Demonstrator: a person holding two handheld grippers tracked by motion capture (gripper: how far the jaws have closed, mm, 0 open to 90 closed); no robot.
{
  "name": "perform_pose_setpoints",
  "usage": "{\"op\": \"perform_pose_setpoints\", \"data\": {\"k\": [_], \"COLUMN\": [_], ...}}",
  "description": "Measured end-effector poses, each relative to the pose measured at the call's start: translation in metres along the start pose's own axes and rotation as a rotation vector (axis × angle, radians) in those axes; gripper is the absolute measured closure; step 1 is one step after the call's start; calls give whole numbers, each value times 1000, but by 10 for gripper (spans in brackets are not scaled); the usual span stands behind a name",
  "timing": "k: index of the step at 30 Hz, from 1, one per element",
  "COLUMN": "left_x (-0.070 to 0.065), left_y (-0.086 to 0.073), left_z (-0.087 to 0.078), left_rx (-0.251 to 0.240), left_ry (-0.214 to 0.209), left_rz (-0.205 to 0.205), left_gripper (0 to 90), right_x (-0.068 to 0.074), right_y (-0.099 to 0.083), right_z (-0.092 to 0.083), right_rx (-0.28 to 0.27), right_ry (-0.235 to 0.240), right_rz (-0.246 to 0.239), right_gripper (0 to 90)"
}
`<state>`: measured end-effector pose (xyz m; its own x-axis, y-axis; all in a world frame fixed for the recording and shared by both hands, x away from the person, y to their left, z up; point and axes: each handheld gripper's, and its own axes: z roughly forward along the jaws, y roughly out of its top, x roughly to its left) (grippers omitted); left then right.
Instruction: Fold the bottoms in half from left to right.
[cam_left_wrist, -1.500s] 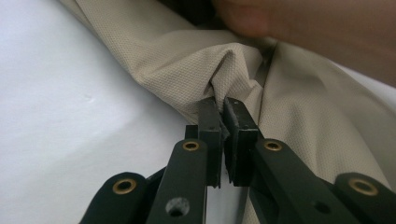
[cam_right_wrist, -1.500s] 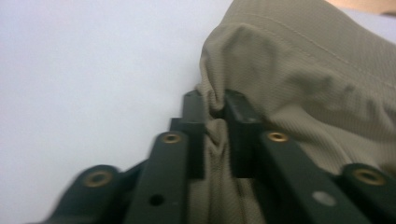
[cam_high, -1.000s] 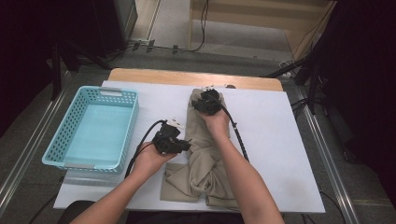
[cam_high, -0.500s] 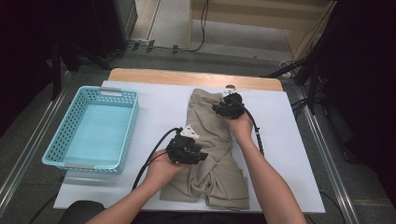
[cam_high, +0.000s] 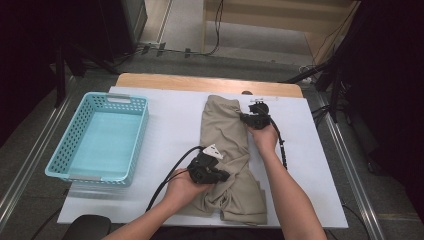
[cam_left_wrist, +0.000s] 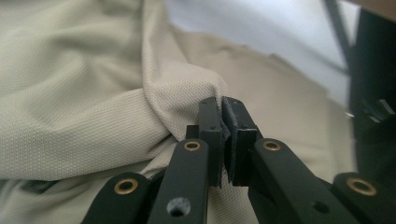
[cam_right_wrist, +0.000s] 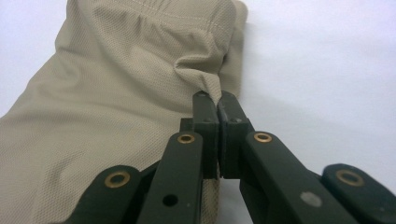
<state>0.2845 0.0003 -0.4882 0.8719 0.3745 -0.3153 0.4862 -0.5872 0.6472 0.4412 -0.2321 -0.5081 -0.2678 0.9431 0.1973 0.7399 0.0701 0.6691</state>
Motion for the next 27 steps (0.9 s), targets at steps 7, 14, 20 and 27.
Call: {"op": "perform_pose_setpoints", "data": {"k": [7,14,20,27], "left_x": [-13,7,31,48], "left_y": [3,7,4,-2], "left_z": [-14,-44,-60,-56], "left_rx": [-36,-87,-140,-143], "left_ry": [-1,77,161,213], "left_rz": [40,16,-4,-45], "left_gripper": [663,568,473,453], "right_x": [-4,1,2,14], "right_y": [-1,-19,-39,-60], "right_z": [-10,-38,-59,-80], "right_rx": [-26,-45,-48,-38], "right_ry": [-13,47,61,99], "right_rz": [-23,-109,-153,-230], "right_gripper": [644,569,561,554]}}
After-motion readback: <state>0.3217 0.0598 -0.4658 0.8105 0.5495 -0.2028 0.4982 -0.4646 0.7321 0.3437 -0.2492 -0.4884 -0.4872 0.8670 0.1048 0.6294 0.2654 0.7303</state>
